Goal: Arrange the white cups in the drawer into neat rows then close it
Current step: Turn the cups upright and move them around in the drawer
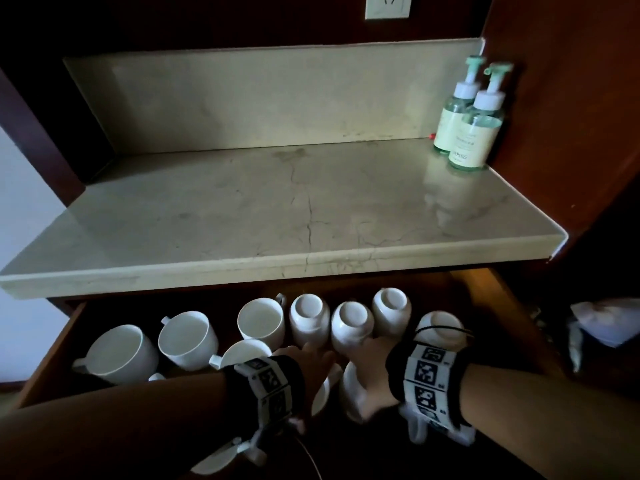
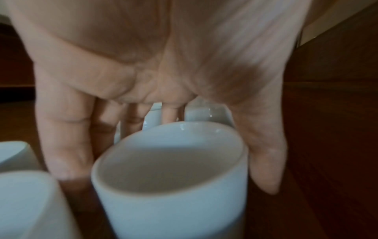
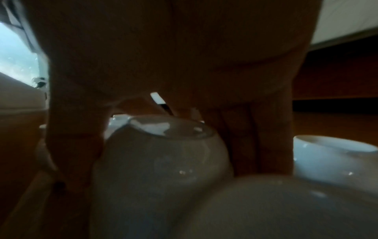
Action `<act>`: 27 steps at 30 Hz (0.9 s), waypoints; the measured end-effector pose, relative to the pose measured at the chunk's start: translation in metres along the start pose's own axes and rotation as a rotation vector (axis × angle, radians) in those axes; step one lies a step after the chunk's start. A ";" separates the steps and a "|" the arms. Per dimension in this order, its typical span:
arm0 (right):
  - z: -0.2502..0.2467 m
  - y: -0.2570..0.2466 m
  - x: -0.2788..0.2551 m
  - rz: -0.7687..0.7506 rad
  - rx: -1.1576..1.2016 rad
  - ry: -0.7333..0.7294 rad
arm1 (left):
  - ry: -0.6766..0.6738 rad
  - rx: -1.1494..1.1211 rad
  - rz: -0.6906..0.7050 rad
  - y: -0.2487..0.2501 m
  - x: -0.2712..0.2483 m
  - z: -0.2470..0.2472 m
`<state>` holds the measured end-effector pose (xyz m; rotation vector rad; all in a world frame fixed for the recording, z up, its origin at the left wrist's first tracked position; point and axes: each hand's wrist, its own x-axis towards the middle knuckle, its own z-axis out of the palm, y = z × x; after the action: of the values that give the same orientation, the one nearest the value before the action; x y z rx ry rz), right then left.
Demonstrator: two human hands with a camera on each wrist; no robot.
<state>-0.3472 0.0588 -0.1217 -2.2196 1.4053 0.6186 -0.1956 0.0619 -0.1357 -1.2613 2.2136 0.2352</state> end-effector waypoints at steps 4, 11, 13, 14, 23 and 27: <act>-0.008 0.007 -0.020 0.058 0.061 0.099 | 0.058 -0.034 -0.008 -0.004 -0.002 0.006; -0.019 0.023 -0.051 0.079 0.265 0.338 | 0.115 -0.134 0.182 -0.017 0.003 0.006; -0.023 0.028 -0.059 0.070 0.392 0.451 | 0.190 -0.389 0.296 -0.021 0.002 -0.011; -0.025 0.029 -0.064 0.057 0.464 0.505 | 0.239 -0.615 0.319 -0.023 0.001 -0.019; -0.025 0.041 -0.079 -0.047 0.774 0.709 | 0.419 -1.558 0.382 -0.009 -0.002 -0.058; -0.022 0.061 -0.078 -0.060 0.824 0.625 | 0.494 -1.226 0.285 -0.013 0.001 -0.063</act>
<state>-0.4294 0.0785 -0.0661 -1.7824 1.4730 -0.6486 -0.2105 0.0279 -0.0829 -1.6581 2.7173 1.7586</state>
